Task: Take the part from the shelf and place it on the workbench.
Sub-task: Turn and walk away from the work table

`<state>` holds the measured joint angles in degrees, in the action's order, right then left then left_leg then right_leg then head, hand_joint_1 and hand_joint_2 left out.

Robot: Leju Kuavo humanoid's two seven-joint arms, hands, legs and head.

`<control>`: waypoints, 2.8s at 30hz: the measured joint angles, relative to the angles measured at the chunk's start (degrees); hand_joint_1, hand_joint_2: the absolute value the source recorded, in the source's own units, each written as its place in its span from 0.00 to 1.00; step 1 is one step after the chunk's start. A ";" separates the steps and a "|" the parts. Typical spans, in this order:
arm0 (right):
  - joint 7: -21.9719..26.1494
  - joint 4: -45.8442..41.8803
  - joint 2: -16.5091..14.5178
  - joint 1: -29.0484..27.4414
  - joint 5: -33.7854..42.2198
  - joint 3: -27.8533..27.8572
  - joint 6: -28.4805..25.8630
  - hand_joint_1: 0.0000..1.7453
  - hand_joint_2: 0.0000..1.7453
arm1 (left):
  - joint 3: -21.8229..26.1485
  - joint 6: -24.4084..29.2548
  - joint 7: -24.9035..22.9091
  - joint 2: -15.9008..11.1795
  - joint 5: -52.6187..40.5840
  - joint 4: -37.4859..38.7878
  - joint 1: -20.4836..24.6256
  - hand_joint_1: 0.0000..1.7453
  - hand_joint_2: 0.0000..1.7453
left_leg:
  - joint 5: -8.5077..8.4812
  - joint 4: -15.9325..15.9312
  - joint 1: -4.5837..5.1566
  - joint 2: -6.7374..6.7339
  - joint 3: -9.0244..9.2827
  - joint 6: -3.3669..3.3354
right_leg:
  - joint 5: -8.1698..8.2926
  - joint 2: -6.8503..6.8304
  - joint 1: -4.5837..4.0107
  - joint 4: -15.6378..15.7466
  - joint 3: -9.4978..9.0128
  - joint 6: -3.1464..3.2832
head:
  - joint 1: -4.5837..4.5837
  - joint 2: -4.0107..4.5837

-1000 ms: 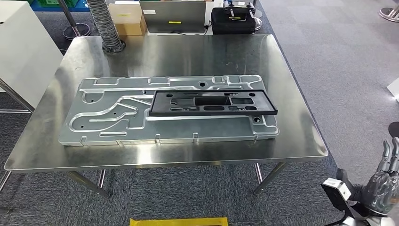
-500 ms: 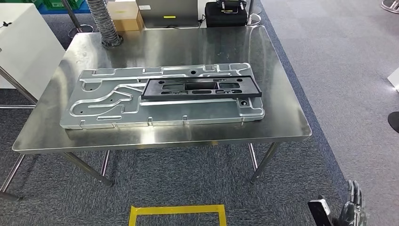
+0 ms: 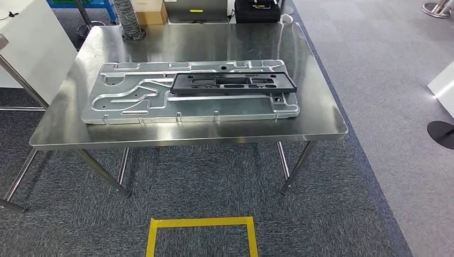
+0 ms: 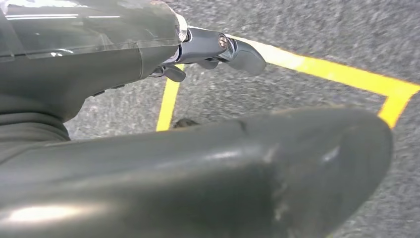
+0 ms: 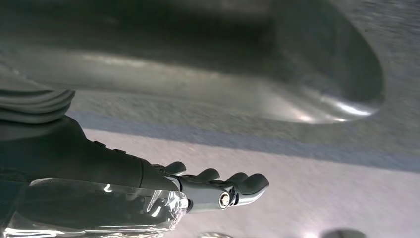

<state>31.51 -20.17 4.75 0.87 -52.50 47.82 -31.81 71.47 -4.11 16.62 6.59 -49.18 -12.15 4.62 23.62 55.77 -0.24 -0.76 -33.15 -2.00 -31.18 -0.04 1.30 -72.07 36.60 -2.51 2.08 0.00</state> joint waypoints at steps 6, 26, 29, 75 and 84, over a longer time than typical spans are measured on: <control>-11.30 4.00 -0.81 1.27 -2.36 0.17 4.50 0.00 0.00 | -0.17 0.13 0.36 0.09 -1.28 0.00 -0.03 0.00 0.00 | -2.86 1.75 -0.03 -0.07 -3.35 2.20 | -0.35 0.01 -0.25 16.68 -11.83 1.42 | 0.00 0.00; -26.73 8.53 -8.99 2.24 -2.00 1.17 28.50 0.00 0.00 | -2.09 -0.55 1.53 -1.23 -4.26 0.02 -0.07 0.00 0.00 | 3.76 -2.01 0.04 0.09 5.99 -0.51 | 1.13 -0.10 -0.99 7.51 1.49 1.13 | 0.00 0.00; -24.48 8.56 -9.49 2.30 -0.11 2.09 30.86 0.00 0.00 | -2.61 -0.76 1.91 -1.48 -4.48 0.02 0.06 0.00 0.00 | 2.53 -0.97 0.25 -0.02 3.41 -0.55 | -2.23 -0.08 -0.87 -1.24 2.71 0.88 | 0.00 0.00; -23.10 8.80 -9.70 3.41 0.40 5.43 33.82 0.00 0.00 | -2.92 0.83 0.39 -1.60 -4.32 0.04 0.54 0.00 0.00 | 8.00 17.29 -0.48 0.35 -7.13 3.37 | 2.20 -0.70 -1.39 18.23 -10.44 4.34 | 0.00 0.00; -22.44 8.80 -9.67 3.59 0.30 5.44 31.97 0.00 0.00 | -2.76 1.18 -0.62 -1.31 -3.38 0.04 0.62 0.00 0.00 | 3.93 0.28 -0.23 0.33 4.06 1.13 | 2.60 -0.56 -1.51 15.85 -7.80 2.08 | 0.01 0.00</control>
<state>9.07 -11.37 -4.92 4.46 -52.20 53.26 0.16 68.70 -2.93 16.00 5.28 -52.56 -12.11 5.25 27.55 56.05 -0.48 -0.43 -29.09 -0.87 -28.58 -0.60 -0.21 -56.21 28.80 -0.43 2.08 0.00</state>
